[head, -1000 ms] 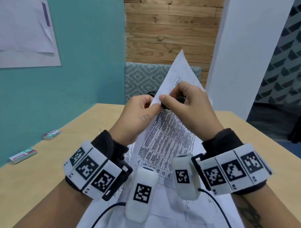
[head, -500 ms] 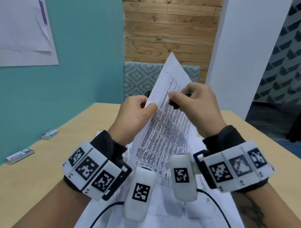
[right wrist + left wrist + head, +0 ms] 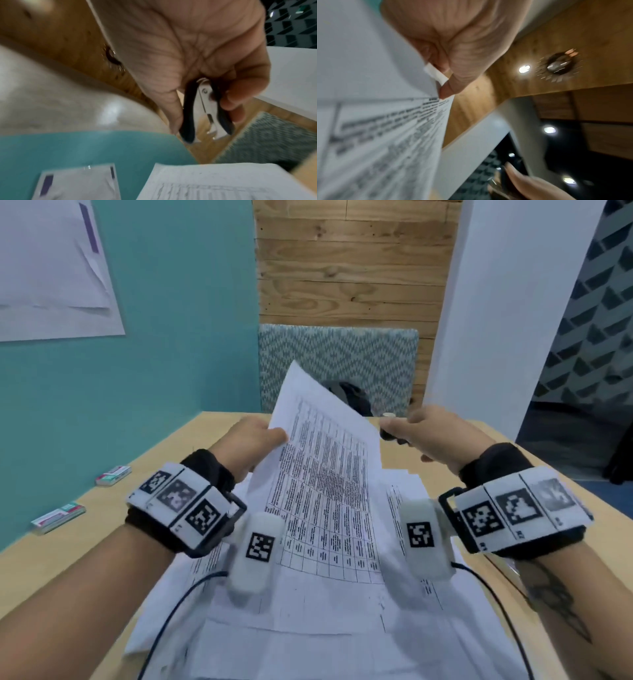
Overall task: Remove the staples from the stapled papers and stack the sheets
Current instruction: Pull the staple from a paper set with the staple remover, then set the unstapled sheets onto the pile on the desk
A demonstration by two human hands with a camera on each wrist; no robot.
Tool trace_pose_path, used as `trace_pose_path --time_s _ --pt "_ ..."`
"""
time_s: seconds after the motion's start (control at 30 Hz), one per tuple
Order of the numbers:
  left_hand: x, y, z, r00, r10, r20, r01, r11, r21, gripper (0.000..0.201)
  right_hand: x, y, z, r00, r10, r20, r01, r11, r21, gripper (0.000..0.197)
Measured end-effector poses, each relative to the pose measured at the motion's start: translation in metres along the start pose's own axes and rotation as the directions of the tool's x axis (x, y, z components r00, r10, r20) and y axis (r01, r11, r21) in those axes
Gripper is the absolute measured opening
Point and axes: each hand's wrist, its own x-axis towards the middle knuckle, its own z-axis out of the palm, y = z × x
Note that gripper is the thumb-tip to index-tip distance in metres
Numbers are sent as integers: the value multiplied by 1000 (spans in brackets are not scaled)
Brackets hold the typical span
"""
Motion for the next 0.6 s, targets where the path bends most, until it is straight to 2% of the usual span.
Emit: trace_pose_path --time_s 0.1,0.13,0.2,0.23,0.3,0.4,0.43,0.5,0.6 --pt "-2 -31 -10 959 -281 28 273 948 164 27 -12 22 7 975 102 196 -60 976 -211 45" --pt "-4 -43 -13 937 -350 23 338 918 206 33 -16 30 11 953 144 265 -75 964 -256 42" --pt "-11 -62 -17 907 -420 25 394 868 302 27 -24 45 18 899 244 363 -140 947 -290 39" --pt "-14 -70 -18 901 -433 20 396 842 365 20 -28 50 19 876 289 386 -170 935 -312 39" --pt "-17 -86 -18 893 -450 23 402 819 409 22 -34 58 18 846 354 399 -181 894 -409 39" --pt "-15 -105 -12 886 -448 120 406 874 268 15 -39 60 16 816 394 422 -156 854 -497 46" --pt "-15 -108 -7 891 -436 124 406 889 211 20 -39 61 16 813 394 429 -148 852 -502 50" --pt "-14 -112 10 903 -408 137 390 910 141 48 -38 62 17 812 393 431 -155 858 -490 58" --pt "-16 -103 43 916 -360 179 349 933 86 55 -37 67 14 820 399 410 -201 872 -447 52"
